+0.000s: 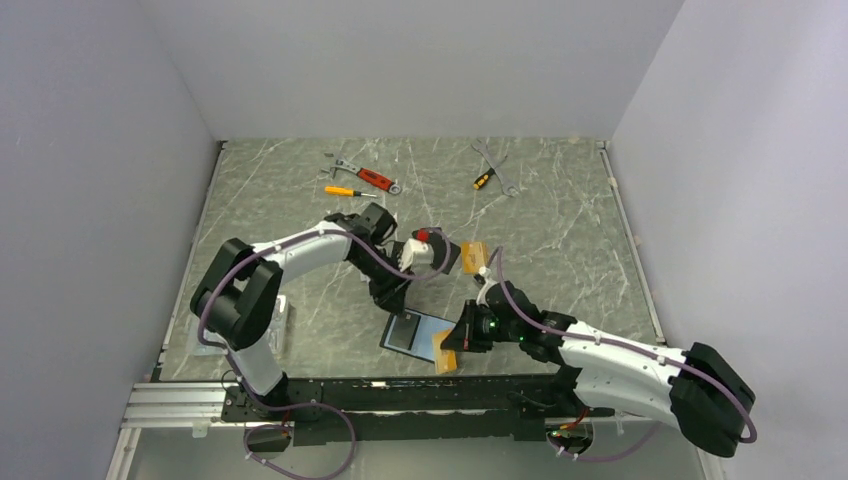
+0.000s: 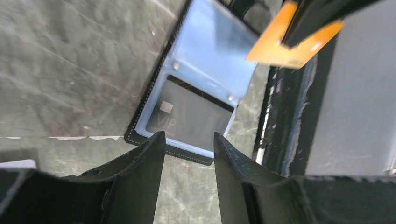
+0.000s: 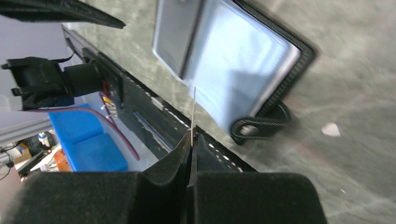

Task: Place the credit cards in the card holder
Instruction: Turn over the card slot in the card holder.

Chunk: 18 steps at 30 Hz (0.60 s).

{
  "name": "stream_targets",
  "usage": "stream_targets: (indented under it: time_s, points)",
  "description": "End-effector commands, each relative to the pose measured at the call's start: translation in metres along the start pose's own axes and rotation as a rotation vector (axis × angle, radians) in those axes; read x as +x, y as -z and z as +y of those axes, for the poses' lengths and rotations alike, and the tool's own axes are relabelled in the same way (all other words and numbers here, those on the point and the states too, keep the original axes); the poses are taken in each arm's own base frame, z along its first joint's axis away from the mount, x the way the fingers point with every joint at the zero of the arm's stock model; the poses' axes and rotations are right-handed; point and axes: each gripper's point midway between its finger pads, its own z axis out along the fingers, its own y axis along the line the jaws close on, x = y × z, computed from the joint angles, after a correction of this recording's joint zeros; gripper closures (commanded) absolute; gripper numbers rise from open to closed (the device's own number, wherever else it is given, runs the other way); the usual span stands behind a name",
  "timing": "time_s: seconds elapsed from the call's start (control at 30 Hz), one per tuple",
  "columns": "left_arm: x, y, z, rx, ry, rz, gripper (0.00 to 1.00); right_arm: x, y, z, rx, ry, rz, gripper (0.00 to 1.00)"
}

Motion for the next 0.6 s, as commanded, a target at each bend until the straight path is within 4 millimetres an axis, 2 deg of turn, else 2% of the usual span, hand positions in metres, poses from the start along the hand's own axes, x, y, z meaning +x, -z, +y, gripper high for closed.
stream_targets:
  time_s: [0.0,0.1,0.23,0.37,0.57]
  points:
    - [0.015,-0.006,-0.004,-0.099,-0.242,0.107,0.53,0.008,0.004,-0.026,0.078,-0.091,-0.044,1.0]
    - [0.027,-0.017,-0.004,-0.145,-0.317,0.175,0.53,0.015,0.008,-0.035,0.08,-0.115,-0.046,1.0]
    - [0.036,-0.017,0.009,-0.206,-0.332,0.218,0.55,0.02,0.009,-0.043,0.091,-0.129,-0.038,1.0]
    - [0.043,-0.019,0.019,-0.251,-0.353,0.253,0.55,0.02,0.006,-0.04,0.075,-0.118,-0.033,1.0]
    - [0.047,-0.023,0.019,-0.254,-0.359,0.269,0.56,0.019,0.002,-0.036,0.056,-0.093,-0.026,1.0]
